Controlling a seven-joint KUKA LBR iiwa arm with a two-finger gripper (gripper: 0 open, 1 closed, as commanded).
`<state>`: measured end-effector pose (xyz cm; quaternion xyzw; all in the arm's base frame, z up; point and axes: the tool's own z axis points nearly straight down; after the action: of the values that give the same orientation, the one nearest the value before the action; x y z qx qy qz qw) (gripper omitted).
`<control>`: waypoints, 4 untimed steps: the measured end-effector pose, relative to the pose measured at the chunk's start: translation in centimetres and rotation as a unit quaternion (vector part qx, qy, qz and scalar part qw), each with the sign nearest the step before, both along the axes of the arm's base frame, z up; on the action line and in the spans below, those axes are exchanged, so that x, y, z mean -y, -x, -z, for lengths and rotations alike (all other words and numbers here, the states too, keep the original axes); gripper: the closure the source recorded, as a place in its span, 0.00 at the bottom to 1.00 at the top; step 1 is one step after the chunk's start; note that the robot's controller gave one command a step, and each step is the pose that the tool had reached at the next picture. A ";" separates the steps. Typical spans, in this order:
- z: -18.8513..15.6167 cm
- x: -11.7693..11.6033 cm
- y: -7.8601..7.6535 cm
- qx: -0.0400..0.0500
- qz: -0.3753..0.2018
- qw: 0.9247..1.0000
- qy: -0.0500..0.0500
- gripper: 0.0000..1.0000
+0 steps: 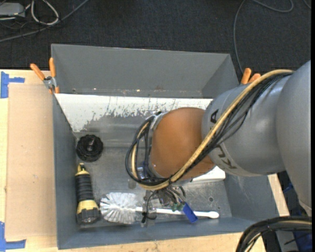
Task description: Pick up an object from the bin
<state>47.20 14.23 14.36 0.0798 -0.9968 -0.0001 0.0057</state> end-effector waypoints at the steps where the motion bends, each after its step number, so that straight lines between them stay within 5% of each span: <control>1: 6.9 0.1 -0.5 0.008 0.157 0.987 0.000 0.00; 2: 8.9 0.3 -0.8 0.013 0.078 0.997 -0.002 1.00; 4: 7.3 0.5 -0.5 0.007 0.060 0.998 0.000 1.00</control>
Offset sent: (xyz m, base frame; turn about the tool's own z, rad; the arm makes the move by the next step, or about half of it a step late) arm 0.0034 -0.0063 -0.0736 -0.0005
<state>47.69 13.73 7.04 0.0202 -0.9998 0.0003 -0.0016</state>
